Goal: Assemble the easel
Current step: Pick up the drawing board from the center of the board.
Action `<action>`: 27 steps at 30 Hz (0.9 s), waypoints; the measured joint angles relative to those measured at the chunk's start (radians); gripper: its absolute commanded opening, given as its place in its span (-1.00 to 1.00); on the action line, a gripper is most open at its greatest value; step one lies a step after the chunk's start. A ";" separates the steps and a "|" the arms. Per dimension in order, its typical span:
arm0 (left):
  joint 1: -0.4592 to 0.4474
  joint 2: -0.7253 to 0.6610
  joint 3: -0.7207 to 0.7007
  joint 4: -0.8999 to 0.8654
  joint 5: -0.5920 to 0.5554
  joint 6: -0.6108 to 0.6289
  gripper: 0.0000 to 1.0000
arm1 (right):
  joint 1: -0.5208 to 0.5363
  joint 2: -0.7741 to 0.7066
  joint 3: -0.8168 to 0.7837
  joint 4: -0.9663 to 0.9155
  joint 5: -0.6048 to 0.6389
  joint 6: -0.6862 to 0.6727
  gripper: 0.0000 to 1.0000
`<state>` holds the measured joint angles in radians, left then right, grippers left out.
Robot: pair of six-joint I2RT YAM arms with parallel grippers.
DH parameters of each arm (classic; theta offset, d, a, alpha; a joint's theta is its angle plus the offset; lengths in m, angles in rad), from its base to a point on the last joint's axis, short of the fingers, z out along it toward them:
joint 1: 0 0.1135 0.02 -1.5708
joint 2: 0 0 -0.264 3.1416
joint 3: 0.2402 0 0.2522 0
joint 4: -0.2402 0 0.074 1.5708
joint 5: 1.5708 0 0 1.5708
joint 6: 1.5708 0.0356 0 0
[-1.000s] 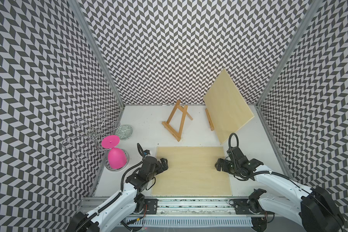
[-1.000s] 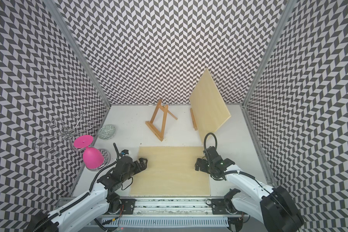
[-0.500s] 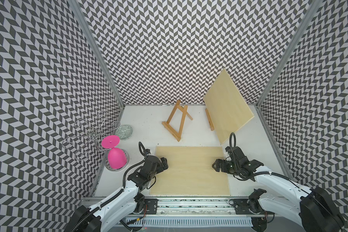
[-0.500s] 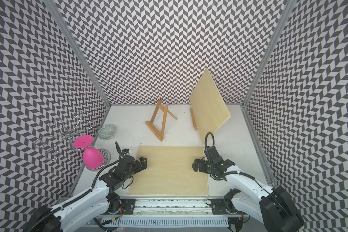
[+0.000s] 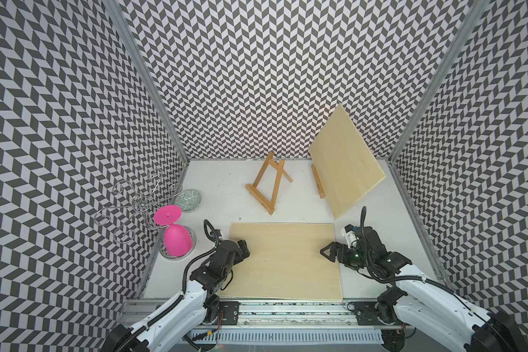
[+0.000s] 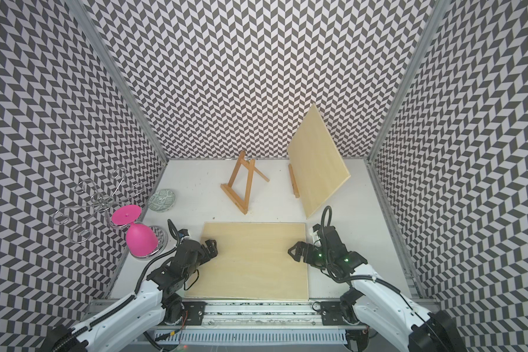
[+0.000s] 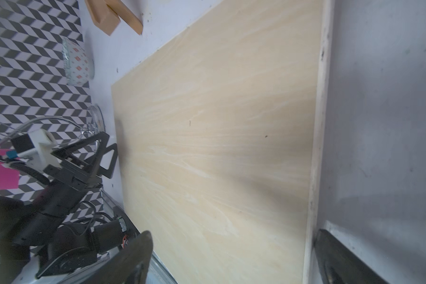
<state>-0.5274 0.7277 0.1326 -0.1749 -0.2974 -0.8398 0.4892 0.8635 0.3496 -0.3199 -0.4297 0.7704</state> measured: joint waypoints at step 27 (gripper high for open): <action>0.011 -0.131 -0.057 0.049 0.178 -0.071 0.99 | -0.146 -0.180 -0.001 0.021 -0.343 0.066 0.99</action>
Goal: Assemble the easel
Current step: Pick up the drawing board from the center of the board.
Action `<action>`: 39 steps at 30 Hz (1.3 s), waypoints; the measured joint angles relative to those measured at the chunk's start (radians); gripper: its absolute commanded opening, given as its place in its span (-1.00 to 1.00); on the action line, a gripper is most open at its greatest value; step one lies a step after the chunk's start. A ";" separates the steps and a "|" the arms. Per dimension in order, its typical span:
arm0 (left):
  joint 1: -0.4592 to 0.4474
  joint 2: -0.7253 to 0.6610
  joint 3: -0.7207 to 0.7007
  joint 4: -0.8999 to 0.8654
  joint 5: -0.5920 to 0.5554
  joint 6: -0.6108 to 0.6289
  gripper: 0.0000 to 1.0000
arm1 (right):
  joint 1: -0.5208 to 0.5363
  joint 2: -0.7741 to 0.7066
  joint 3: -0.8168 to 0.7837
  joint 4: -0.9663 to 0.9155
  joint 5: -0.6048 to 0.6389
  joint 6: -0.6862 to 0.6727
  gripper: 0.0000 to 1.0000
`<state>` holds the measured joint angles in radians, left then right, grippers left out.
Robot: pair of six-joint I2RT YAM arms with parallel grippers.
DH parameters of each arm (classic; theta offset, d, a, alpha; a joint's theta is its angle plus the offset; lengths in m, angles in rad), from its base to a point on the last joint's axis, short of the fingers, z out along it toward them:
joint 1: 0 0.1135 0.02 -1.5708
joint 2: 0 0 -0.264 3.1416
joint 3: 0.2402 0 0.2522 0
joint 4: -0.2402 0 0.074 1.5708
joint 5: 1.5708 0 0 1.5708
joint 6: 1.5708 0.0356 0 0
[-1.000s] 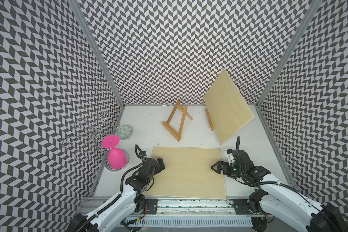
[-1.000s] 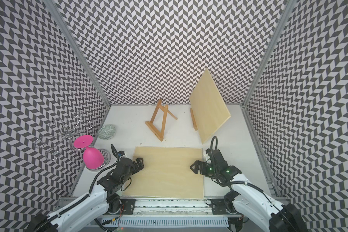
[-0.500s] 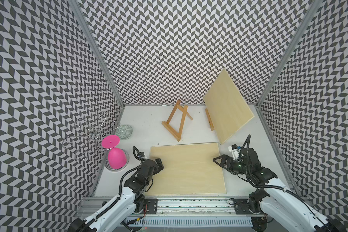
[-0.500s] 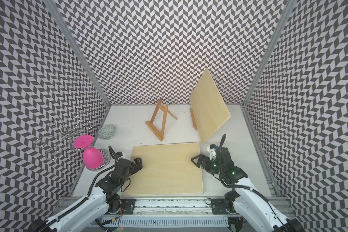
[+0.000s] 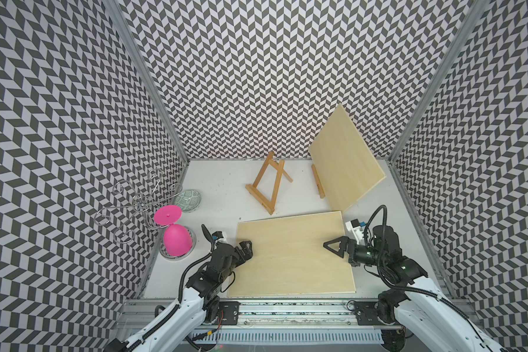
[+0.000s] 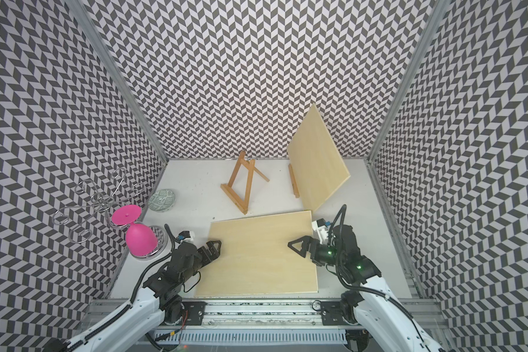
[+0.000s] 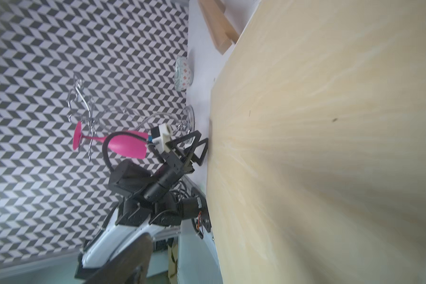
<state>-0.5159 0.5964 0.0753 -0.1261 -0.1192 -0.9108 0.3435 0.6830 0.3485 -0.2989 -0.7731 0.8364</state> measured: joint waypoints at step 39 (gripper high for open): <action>-0.001 0.046 0.048 -0.042 0.062 0.013 0.99 | 0.009 -0.094 0.160 -0.070 0.120 -0.304 -0.31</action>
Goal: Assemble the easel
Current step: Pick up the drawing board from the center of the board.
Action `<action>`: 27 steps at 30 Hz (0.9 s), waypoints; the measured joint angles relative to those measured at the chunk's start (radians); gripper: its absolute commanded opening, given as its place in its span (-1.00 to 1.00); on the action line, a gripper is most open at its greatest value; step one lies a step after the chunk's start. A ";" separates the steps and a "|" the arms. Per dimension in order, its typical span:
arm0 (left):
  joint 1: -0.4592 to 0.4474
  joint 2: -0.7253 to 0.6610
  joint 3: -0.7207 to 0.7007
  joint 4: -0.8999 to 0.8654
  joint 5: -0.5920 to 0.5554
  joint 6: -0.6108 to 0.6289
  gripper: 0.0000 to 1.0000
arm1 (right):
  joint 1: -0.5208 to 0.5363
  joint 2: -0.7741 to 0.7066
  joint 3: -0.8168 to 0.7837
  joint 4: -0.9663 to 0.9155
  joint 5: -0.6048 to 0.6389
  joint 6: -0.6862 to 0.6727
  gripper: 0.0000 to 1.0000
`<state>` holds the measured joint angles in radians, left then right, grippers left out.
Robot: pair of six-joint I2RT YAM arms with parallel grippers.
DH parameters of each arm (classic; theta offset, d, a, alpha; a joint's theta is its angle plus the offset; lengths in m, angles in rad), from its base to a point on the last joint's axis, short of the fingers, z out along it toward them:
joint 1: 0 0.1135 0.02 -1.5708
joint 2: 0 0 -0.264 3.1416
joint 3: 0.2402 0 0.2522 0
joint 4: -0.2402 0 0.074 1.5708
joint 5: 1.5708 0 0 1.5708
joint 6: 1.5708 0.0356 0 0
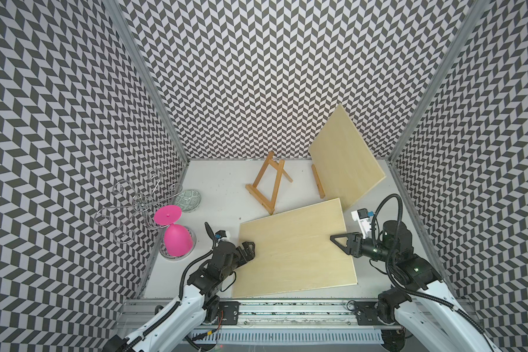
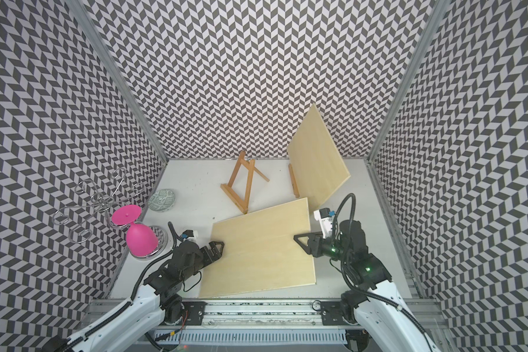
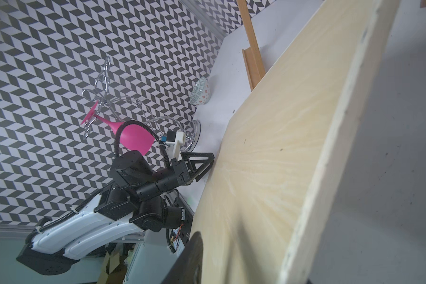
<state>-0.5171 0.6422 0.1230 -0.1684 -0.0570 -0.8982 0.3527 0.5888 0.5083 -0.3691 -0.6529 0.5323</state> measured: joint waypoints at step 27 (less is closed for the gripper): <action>0.000 -0.102 0.180 -0.269 -0.021 0.056 0.97 | 0.011 -0.071 0.029 0.035 0.091 0.031 -1.00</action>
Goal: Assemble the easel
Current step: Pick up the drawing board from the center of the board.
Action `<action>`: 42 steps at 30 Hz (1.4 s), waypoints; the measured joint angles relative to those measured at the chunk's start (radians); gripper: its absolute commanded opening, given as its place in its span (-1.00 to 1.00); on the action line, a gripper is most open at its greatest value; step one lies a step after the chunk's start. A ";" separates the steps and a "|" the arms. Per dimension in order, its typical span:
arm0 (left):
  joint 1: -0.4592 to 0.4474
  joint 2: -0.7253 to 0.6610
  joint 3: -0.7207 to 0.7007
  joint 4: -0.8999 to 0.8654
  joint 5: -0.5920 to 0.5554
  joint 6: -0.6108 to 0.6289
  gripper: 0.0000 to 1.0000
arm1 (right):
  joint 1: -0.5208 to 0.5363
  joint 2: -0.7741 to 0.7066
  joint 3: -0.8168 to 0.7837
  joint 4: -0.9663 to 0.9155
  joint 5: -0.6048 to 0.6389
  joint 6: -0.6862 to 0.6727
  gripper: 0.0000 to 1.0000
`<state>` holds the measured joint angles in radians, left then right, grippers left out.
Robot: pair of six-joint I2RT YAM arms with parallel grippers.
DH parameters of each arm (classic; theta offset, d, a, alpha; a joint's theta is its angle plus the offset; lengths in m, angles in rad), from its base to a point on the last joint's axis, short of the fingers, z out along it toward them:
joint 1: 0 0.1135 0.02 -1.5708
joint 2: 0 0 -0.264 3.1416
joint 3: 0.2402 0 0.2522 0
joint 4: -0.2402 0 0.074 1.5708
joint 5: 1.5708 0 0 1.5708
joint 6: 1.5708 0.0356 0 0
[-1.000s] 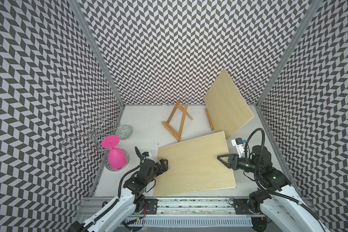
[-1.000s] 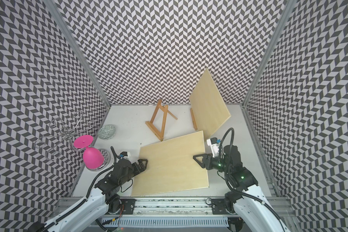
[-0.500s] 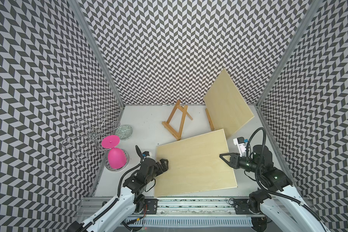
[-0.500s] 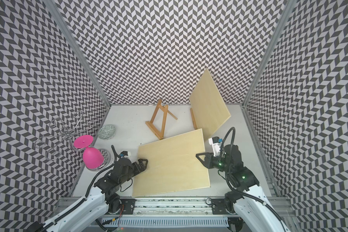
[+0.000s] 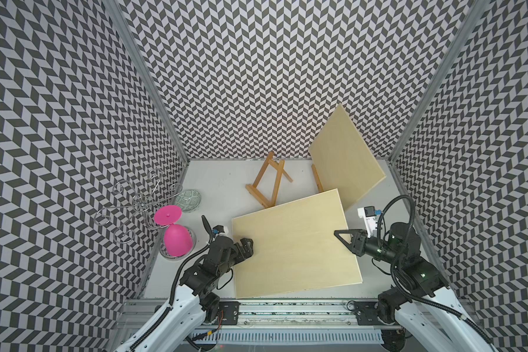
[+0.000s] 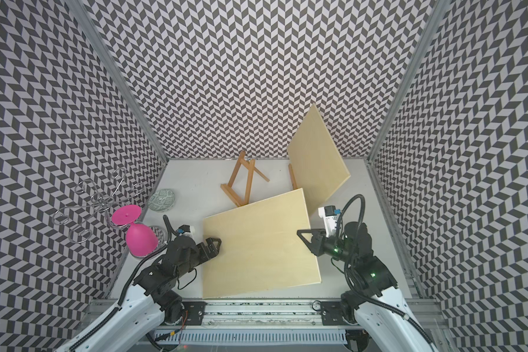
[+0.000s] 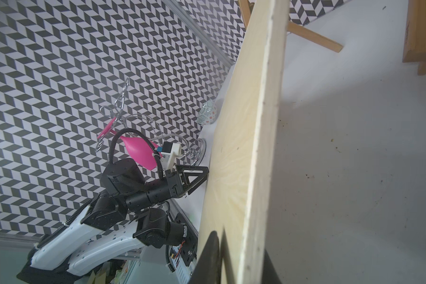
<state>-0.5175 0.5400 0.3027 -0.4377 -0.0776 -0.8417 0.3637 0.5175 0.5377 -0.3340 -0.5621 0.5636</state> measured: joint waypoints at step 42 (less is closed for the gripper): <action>-0.026 0.450 0.970 0.132 0.366 1.135 0.86 | 0.249 0.066 -0.095 0.643 0.216 -0.320 -1.00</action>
<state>-0.5430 0.9901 1.2724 -0.3054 0.2886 0.2935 0.6128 0.5838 0.4423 0.3088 -0.3462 0.2432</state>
